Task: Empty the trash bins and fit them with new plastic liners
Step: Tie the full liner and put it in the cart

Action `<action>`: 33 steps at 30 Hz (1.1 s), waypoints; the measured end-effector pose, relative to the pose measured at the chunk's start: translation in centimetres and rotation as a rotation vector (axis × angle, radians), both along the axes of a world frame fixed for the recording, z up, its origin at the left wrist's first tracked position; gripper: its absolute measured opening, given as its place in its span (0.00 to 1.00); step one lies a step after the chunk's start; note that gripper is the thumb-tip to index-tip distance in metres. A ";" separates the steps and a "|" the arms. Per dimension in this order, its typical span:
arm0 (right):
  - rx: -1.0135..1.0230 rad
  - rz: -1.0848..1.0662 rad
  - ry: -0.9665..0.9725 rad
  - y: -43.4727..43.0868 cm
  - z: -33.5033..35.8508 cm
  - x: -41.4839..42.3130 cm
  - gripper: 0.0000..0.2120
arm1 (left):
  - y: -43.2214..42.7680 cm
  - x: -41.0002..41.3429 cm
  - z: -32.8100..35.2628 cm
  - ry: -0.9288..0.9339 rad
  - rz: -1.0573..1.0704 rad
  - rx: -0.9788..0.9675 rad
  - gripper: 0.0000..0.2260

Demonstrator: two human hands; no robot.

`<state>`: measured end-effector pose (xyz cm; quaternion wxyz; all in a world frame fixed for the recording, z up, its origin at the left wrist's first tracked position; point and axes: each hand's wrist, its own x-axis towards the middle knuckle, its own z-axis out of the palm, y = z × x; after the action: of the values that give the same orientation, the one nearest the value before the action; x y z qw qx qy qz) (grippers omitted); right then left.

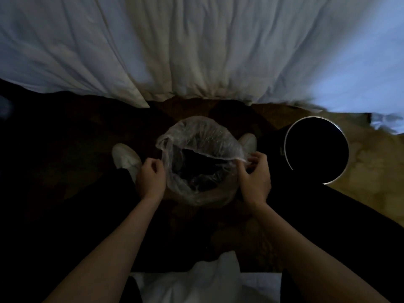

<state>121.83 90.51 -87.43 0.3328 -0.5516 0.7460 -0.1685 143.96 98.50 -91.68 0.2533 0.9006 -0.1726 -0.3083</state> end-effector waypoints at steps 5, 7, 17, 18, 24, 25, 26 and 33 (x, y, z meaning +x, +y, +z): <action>-0.046 0.094 0.262 -1.6 0.4 -0.2 0.10 | -0.2 0.6 0.6 -0.006 0.024 0.027 0.09; 0.131 -0.004 0.182 -3.0 -0.1 -0.3 0.10 | -0.6 1.3 0.4 0.136 0.143 0.000 0.10; 0.585 -0.340 -0.493 -5.2 -2.1 0.6 0.08 | -1.1 0.3 -0.9 0.029 0.006 -0.029 0.11; 0.575 -0.339 -0.500 -5.1 -2.3 0.5 0.09 | -1.1 0.0 -1.0 -0.015 -0.051 -0.038 0.11; 0.522 -0.309 -0.402 -4.7 -3.3 0.6 0.18 | -1.1 0.0 -1.4 -0.099 -0.121 0.027 0.08; 0.525 -0.312 -0.395 -4.8 -3.4 0.6 0.17 | -1.2 0.3 -1.4 -0.060 -0.065 -0.004 0.09; 0.529 -0.318 -0.394 -5.1 -3.5 0.5 0.15 | -1.4 0.7 -1.4 -0.008 0.016 -0.034 0.08; 0.598 -0.431 -0.496 -5.8 -4.4 0.7 0.12 | -2.5 3.3 -2.2 0.577 0.717 -0.073 0.13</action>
<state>122.52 84.74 -91.88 0.6038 -0.2057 0.7577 -0.1381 147.29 95.95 -93.86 0.4132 0.7712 0.2165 -0.4331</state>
